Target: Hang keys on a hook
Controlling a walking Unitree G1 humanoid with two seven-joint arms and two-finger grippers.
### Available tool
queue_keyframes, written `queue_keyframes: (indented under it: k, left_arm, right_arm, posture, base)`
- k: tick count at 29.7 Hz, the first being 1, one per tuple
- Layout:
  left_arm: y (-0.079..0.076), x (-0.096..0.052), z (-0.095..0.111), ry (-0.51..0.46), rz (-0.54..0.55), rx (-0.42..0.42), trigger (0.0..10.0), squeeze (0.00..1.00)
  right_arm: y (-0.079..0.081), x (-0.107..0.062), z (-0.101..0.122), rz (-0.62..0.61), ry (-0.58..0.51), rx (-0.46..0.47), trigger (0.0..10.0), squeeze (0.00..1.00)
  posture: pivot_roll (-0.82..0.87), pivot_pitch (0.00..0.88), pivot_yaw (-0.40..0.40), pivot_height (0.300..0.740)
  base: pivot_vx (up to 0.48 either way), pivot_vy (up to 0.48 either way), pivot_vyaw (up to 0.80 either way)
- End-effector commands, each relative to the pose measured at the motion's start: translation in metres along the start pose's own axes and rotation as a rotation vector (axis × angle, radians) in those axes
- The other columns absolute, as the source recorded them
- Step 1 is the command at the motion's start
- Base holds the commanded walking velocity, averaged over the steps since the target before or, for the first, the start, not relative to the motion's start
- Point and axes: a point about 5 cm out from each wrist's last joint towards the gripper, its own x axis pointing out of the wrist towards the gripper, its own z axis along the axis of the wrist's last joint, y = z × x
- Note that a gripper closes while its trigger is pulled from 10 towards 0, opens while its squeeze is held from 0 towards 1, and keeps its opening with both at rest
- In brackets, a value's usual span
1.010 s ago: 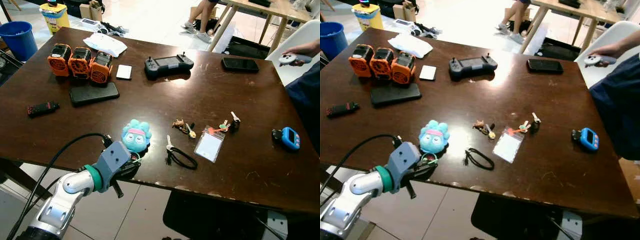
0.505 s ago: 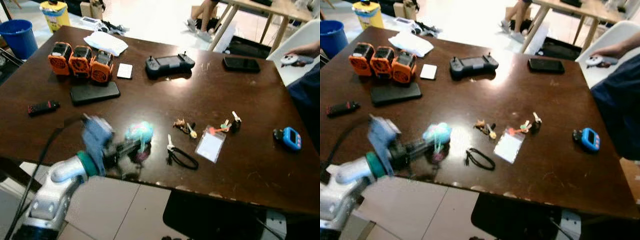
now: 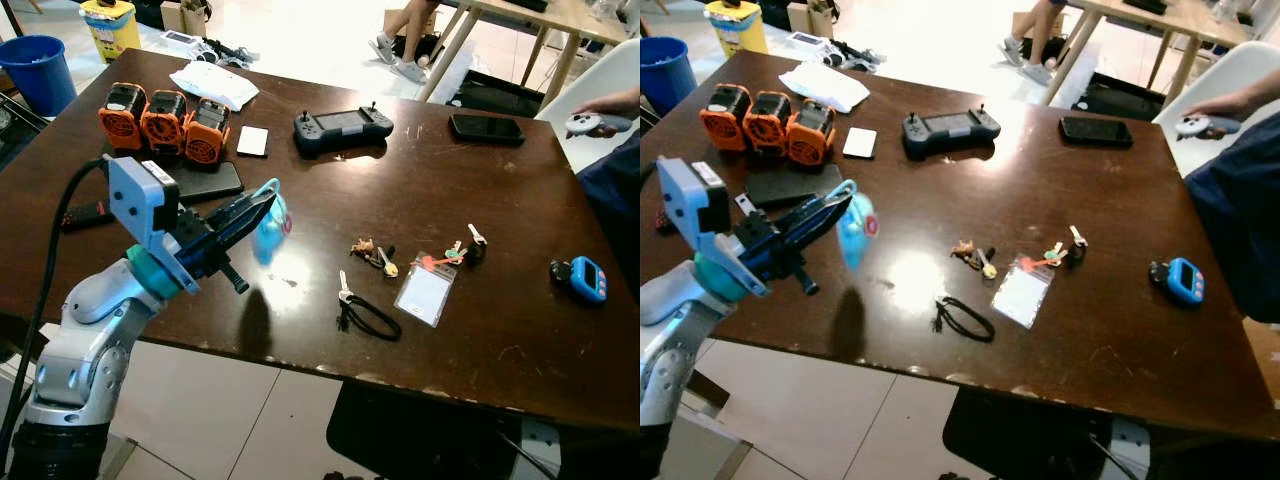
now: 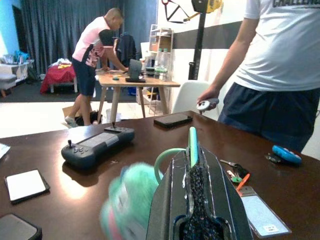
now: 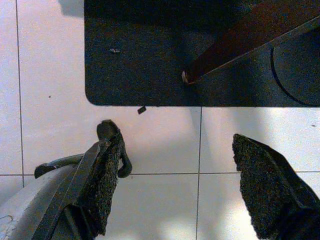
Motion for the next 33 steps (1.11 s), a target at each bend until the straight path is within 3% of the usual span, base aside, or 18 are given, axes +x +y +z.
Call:
queue_keyframes:
  k: [1, 4, 10, 33]
  left_arm:
    - [-0.005, 0.000, 0.000, 0.003, -0.010, -0.017, 10.0, 0.00]
    - [-0.006, 0.000, 0.000, 0.005, -0.012, -0.021, 10.0, 0.00]
    - [-0.016, 0.004, -0.020, 0.074, -0.027, -0.058, 10.0, 0.00]
    - [-0.021, 0.010, -0.018, 0.064, -0.050, -0.054, 10.0, 0.00]
  right_arm:
    - [-0.005, -0.002, -0.007, -0.013, 0.029, 0.003, 10.0, 0.00]
    - [-0.005, -0.002, -0.007, -0.013, 0.029, 0.003, 10.0, 0.00]
    - [-0.006, -0.003, -0.013, -0.014, 0.043, 0.001, 10.0, 0.00]
    - [-0.003, -0.004, -0.017, 0.021, 0.063, -0.041, 10.0, 0.00]
  posture:
    - [0.07, 0.087, -0.014, 0.740]
    - [0.07, 0.087, -0.014, 0.740]
    - [0.06, 0.090, -0.010, 0.740]
    - [0.06, 0.075, -0.021, 0.740]
  base:
    - [0.000, 0.000, 0.00]
    - [0.000, 0.000, 0.00]
    - [-0.298, 0.000, 0.00]
    - [-0.325, 0.000, 0.00]
